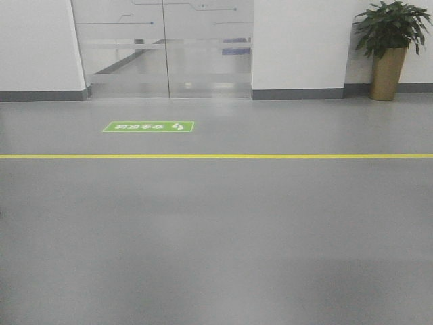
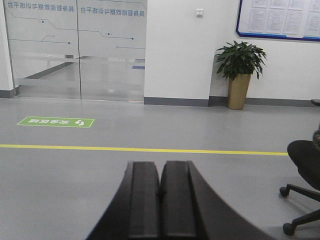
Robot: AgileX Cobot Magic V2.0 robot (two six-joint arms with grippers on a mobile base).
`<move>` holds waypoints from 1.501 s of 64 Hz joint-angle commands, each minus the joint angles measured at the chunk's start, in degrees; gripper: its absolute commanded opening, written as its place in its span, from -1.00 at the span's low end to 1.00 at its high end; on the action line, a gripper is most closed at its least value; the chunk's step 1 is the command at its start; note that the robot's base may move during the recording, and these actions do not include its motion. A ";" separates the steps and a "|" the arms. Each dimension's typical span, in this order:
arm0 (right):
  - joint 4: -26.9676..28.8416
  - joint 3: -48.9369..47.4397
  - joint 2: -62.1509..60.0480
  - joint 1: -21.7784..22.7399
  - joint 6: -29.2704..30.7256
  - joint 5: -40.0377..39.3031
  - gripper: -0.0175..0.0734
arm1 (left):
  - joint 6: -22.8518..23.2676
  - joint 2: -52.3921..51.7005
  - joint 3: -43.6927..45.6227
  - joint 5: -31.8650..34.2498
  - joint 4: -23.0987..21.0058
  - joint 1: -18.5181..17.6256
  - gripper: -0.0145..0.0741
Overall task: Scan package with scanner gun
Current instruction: 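Drive the base forward and turn toward the red-framed table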
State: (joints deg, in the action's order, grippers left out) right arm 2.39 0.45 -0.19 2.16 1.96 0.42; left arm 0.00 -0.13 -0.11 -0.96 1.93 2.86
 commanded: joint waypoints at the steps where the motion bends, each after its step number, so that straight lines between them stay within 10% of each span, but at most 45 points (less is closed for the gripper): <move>1: -0.21 -0.45 0.19 0.02 0.16 -1.27 -0.97 | 0.42 0.13 0.11 0.96 -0.02 -0.27 -0.88; 96: -0.21 -0.45 0.19 0.02 0.16 -1.27 -0.97 | 0.42 0.13 0.11 0.96 -0.02 -0.27 -0.88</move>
State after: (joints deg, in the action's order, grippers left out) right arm 2.39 0.45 -0.19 2.16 1.96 0.42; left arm 0.00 -0.13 -0.21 -0.96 1.93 2.86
